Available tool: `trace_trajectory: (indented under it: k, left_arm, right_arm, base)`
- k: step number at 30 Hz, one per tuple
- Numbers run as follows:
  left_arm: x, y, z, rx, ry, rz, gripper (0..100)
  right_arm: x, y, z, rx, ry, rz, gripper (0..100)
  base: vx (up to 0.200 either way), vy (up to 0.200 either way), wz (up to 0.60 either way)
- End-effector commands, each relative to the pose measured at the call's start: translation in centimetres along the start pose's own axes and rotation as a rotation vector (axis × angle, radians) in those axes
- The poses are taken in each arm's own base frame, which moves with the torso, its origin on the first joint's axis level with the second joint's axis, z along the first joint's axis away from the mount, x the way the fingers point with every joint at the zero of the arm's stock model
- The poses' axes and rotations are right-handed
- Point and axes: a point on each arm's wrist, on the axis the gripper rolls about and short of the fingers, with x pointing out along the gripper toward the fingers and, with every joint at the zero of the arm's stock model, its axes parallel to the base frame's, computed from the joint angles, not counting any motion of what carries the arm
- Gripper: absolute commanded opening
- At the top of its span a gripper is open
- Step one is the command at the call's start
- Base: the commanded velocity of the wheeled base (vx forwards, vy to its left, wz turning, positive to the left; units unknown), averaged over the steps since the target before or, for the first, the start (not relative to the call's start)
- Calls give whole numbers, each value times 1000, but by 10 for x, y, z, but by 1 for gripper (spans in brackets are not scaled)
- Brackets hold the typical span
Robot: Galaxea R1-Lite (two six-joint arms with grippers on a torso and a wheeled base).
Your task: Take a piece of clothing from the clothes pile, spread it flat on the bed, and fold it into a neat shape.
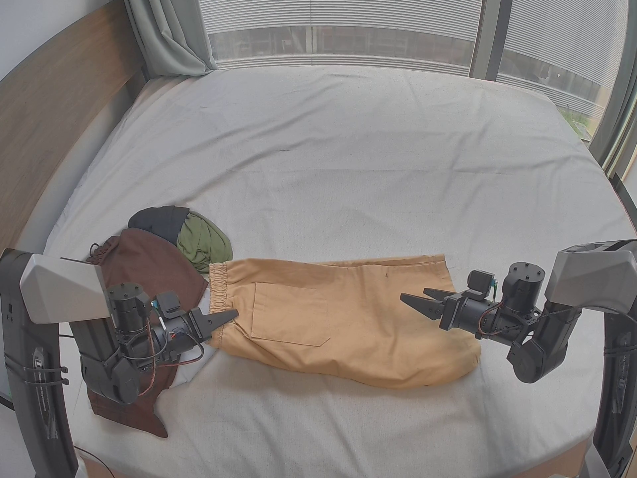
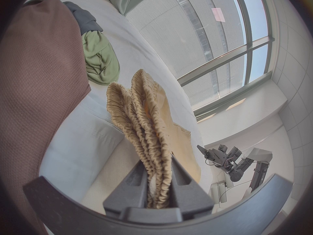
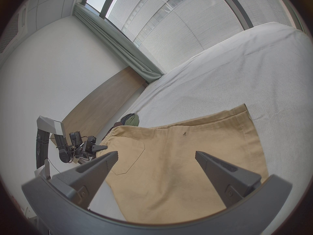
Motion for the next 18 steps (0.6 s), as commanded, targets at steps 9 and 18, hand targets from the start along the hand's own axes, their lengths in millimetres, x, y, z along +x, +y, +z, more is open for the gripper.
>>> trace_trajectory:
  k: [9,18]
  left_arm:
    - [-22,6,11,45,-46,49,0]
    - [-38,7,20,45,-86,72,0]
  right_arm:
    - [0,3,3,-7,-8,7,100]
    - [2,6,2,-9,-3,17,100]
  base:
    - [0,0,0]
    - [0,0,0]
